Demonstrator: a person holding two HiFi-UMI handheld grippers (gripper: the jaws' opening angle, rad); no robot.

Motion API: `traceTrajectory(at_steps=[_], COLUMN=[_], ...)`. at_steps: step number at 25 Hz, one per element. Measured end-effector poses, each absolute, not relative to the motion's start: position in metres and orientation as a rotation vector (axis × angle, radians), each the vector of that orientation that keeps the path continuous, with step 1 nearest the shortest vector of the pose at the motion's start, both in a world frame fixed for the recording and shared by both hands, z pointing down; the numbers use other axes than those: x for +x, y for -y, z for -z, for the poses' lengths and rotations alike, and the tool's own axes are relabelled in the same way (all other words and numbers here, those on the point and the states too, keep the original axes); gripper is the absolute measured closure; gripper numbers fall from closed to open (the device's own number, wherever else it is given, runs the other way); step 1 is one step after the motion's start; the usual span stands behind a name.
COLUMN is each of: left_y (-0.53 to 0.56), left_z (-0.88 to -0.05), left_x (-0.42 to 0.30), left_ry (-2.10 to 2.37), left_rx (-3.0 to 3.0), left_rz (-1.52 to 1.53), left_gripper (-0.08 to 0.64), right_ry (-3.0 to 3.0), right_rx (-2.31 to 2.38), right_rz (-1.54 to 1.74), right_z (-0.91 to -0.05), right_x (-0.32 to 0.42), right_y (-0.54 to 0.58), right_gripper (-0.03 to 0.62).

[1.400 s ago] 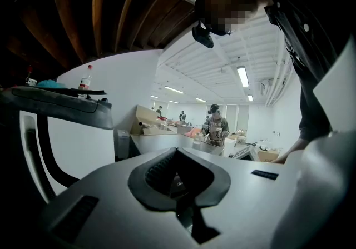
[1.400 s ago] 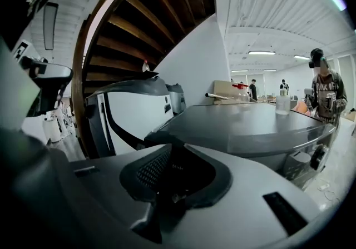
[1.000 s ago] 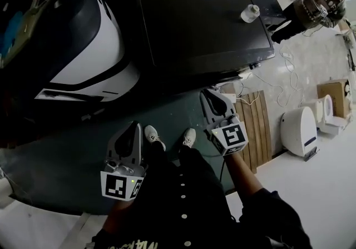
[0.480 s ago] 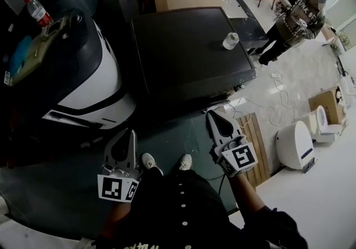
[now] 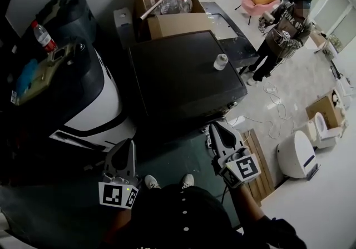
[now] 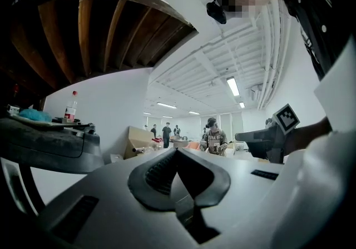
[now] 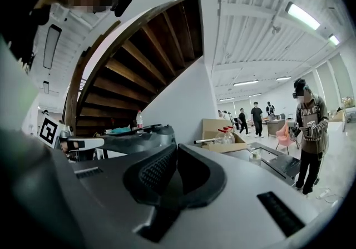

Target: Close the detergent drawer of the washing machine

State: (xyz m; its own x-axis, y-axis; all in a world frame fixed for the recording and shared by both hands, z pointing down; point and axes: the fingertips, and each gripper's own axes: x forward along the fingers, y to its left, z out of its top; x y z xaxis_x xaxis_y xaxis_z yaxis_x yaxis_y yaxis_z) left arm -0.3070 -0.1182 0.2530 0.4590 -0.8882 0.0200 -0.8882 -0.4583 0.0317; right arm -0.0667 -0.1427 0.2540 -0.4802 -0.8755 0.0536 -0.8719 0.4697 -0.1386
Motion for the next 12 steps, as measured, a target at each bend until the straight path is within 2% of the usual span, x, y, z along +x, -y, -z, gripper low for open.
traceTrajectory(at_steps=[12], left_y=[0.128], left_z=[-0.243], left_x=[-0.336], left_ry=[1.704], left_rx=[2.611], left_rz=[-0.006], left_gripper=[0.545], right_ry=[-2.622], right_rx=[-1.596], right_rz=[0.166], right_z=[-0.223], right_x=[-0.067], right_y=[0.144], right_gripper=[0.558])
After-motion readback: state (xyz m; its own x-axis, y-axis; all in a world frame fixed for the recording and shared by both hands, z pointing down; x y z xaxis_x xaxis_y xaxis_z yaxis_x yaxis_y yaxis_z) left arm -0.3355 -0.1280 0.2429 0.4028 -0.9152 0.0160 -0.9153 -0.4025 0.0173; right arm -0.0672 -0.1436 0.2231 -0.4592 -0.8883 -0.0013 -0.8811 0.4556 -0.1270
